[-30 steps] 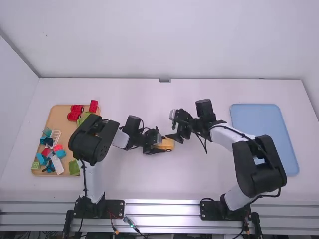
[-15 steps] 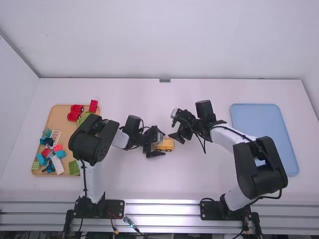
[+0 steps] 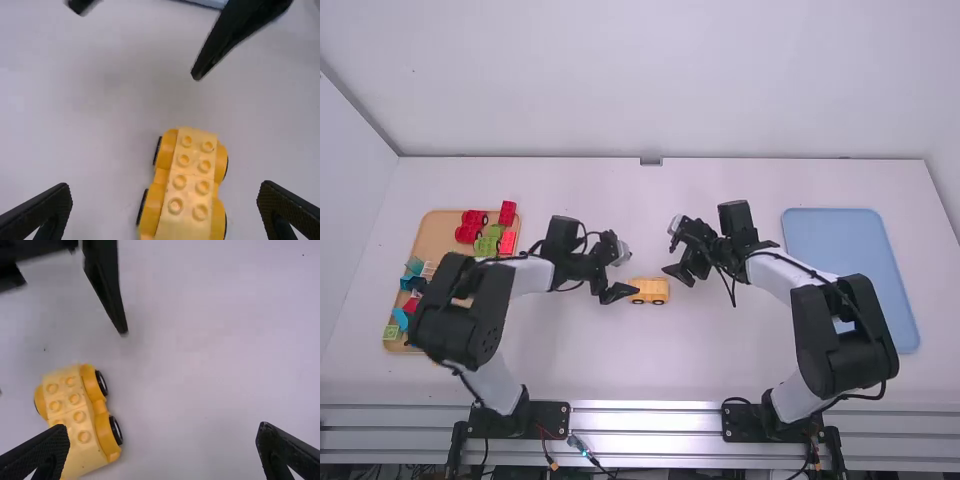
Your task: Assemble lego blocks to make yellow taxi
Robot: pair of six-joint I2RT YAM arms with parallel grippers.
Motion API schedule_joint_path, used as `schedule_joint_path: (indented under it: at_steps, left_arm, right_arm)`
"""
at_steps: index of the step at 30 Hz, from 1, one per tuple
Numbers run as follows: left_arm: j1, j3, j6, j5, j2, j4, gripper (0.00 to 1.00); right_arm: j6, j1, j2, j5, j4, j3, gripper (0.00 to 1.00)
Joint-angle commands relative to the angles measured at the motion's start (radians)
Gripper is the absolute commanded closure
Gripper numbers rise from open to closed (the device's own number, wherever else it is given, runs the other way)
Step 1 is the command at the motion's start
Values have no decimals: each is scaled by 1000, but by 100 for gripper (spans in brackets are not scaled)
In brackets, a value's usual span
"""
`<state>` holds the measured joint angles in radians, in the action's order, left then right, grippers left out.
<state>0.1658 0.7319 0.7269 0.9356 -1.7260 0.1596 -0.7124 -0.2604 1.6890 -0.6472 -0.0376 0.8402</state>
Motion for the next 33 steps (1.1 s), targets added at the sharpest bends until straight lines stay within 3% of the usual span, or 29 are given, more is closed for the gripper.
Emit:
schedule_joint_path:
  at_steps: [1, 7, 11, 14, 15, 19, 24, 29, 33]
  left_arm:
    - [-56, 0, -5, -60, 124, -80, 1]
    - [-215, 0, -5, -286, 407, -351, 1]
    - [-282, 0, -15, -391, 496, -403, 1]
    - [-327, 0, -245, -578, 538, -364, 1]
    - [-340, 0, -442, -745, 541, -330, 1]
    - [-365, 0, -660, -980, 541, -326, 1]
    - [-419, 95, -645, -917, 490, -483, 1]
    - [-480, 286, -644, -979, 306, -699, 1]
    - [-517, 432, -577, -971, 113, -848, 10]
  right_arm:
    - [19, 14, -2, -6, -12, 10, 2]
    - [158, 32, -2, -6, -92, 10, 1]
    - [194, 31, -2, -6, -127, 10, 1]
    - [227, 31, -2, -6, -169, 10, 1]
    - [250, 32, -2, -5, -194, 10, 1]
    - [285, 31, -2, -6, -237, 10, 1]
    - [297, 31, -2, -6, -276, 10, 1]
    - [297, 30, -2, -6, -281, 11, 1]
    - [297, 31, -2, -5, -277, 10, 1]
